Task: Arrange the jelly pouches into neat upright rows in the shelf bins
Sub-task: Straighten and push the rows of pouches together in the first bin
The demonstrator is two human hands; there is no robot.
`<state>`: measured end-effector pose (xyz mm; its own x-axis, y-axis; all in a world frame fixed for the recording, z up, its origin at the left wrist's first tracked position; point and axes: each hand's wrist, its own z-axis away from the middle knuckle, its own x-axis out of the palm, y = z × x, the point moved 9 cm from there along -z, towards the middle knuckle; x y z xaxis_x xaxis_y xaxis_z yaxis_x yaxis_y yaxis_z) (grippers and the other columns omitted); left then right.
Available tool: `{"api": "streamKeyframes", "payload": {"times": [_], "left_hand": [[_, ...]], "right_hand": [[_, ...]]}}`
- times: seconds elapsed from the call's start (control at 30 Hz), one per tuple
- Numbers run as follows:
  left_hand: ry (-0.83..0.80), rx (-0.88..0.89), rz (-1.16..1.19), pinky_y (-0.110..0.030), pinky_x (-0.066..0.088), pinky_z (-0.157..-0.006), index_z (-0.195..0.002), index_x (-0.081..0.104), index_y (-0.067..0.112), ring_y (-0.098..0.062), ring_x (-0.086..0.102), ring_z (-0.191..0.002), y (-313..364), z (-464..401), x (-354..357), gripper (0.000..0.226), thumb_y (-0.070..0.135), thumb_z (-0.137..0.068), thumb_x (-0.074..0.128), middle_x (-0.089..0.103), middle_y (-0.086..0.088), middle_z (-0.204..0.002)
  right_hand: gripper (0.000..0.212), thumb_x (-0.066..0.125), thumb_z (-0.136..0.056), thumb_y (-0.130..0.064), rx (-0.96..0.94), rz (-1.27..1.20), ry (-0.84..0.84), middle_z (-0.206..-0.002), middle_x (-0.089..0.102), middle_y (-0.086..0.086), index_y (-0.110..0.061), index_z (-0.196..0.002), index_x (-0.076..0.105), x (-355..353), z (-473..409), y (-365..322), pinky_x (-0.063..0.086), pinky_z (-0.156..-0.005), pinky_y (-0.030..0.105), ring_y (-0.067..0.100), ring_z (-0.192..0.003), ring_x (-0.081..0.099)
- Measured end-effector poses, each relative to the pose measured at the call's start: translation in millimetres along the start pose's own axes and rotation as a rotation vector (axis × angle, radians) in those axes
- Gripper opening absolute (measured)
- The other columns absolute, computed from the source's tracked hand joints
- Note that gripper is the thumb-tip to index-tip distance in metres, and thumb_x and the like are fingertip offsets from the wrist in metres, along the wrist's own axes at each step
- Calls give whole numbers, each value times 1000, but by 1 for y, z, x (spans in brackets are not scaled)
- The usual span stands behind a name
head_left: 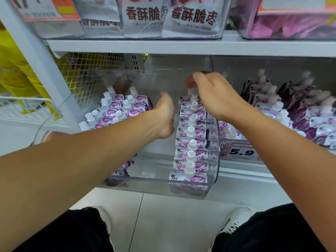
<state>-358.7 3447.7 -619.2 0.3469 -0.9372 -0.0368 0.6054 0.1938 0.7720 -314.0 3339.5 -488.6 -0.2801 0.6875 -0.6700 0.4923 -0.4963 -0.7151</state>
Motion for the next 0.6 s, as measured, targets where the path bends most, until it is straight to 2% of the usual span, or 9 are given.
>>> {"api": "streamKeyframes", "payload": {"times": [0.07, 0.13, 0.17, 0.27, 0.37, 0.4, 0.53, 0.57, 0.6], "left_hand": [[-15, 42, 16, -40, 22, -118, -152, 30, 20, -17, 32, -143, 5, -3, 9, 90, 76, -87, 4, 33, 2, -156], [-2, 75, -17, -24, 39, -99, -139, 47, 16, -3, 53, -118, 11, -3, 16, 87, 73, -91, 3, 58, 7, -130], [27, 89, -26, -23, 43, -95, -135, 50, 15, -2, 58, -113, 14, -4, 13, 85, 71, -92, 3, 63, 3, -125], [-15, 112, -65, -32, 30, -111, -151, 33, 16, -17, 38, -139, 18, -9, 14, 83, 69, -94, 3, 38, -1, -154], [-153, 90, -19, -21, 52, -78, -123, 58, 18, -17, 63, -99, 18, -2, 23, 83, 68, -94, -2, 66, -2, -116], [-186, 81, 4, -24, 52, -81, -121, 60, 19, -19, 63, -101, 16, -1, 21, 84, 69, -93, -2, 67, -5, -116], [-195, 79, 35, -35, 39, -100, -134, 50, 16, -17, 53, -113, 21, 16, 0, 75, 63, -96, 7, 53, -3, -132], [-168, 97, -1, -36, 38, -101, -132, 51, 15, -18, 51, -118, 25, 29, -16, 68, 60, -98, 13, 35, 6, -115], [-137, 146, -73, -39, 39, -103, -134, 51, 12, -22, 51, -123, 30, 46, -38, 63, 56, -101, 20, 24, -11, -155]], "right_hand": [[57, 27, -104, -35, 8, 4, -1, -112, 65, 28, 10, -110, 61, 0, 1, 0, 47, -95, 45, 39, -106, 59], [56, 27, -105, -35, 13, -6, -1, -112, 66, 27, 9, -110, 62, 0, 1, -1, 47, -95, 44, 38, -106, 59], [56, 27, -105, -35, 13, -13, 1, -113, 66, 27, 9, -110, 62, 0, 1, -1, 47, -94, 44, 38, -106, 59], [57, 27, -105, -35, 20, -16, 4, -111, 67, 26, 8, -109, 63, -1, 1, 1, 47, -93, 41, 37, -104, 60], [56, 27, -105, -34, 32, -9, -1, -110, 66, 27, 9, -109, 63, 0, 1, 2, 46, -91, 38, 37, -103, 60], [56, 28, -105, -33, 34, -5, -7, -110, 66, 28, 10, -109, 63, 0, 1, 1, 46, -90, 38, 38, -103, 59], [48, 32, -103, -29, 1, 102, -41, -103, 67, 25, 6, -104, 65, 3, 0, 0, 49, -89, 43, 37, -98, 61], [46, 33, -102, -29, -14, 153, -60, -98, 68, 24, 4, -100, 65, 4, -1, 0, 50, -87, 43, 37, -95, 61], [45, 35, -102, -30, -24, 210, -86, -92, 68, 22, 3, -95, 65, 4, -1, 0, 51, -83, 42, 37, -90, 62]]}}
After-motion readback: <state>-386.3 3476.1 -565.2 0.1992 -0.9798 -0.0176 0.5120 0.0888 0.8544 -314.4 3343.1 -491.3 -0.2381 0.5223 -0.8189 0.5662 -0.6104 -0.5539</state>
